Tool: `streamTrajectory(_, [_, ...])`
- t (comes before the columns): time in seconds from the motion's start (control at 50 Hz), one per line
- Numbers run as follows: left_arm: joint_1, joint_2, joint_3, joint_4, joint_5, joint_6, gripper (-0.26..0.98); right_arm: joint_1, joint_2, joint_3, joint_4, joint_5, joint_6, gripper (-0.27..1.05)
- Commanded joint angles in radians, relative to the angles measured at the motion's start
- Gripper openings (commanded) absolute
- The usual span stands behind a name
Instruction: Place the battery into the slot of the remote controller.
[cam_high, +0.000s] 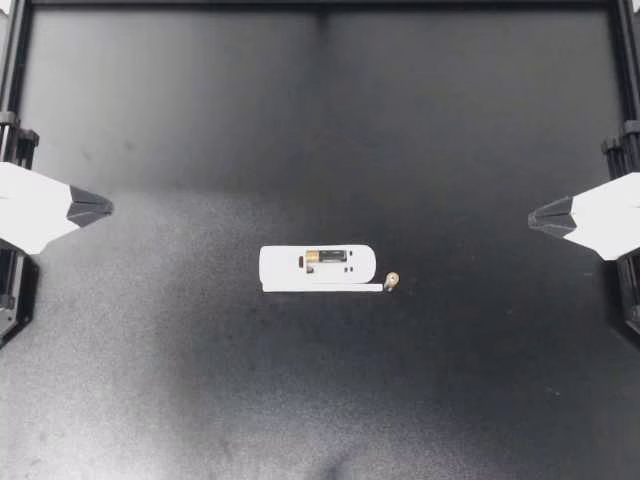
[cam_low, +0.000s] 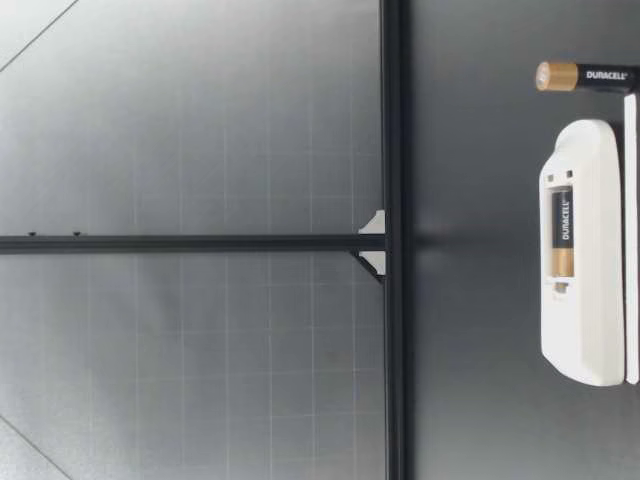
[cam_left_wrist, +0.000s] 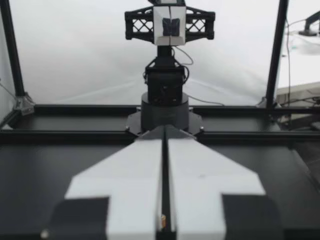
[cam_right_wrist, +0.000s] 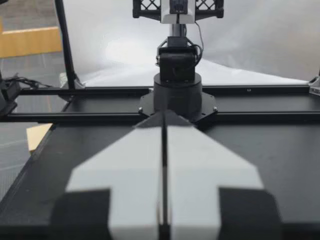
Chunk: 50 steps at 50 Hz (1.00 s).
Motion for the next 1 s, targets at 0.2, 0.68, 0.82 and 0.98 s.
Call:
streamTrajectory(0.2, [0.014,0.014,-0.020,0.000,-0.008,0.015,-0.19,0.002,0.121,-0.078,0.003,0.057,0.032,-0.18])
streamTrajectory(0.68, [0.014,0.078,-0.031,0.000,-0.023,0.014,-0.19,-0.048,0.509,-0.364,-0.003,0.558,0.077,-0.18])
streamTrajectory(0.82, [0.014,0.081,-0.029,0.000,-0.023,0.014,-0.19,-0.046,0.591,-0.408,-0.011,0.629,0.075,-0.18])
streamTrajectory(0.98, [0.014,0.083,-0.023,0.000,-0.023,0.014,-0.19,-0.046,0.687,-0.465,-0.017,0.709,0.075,-0.15])
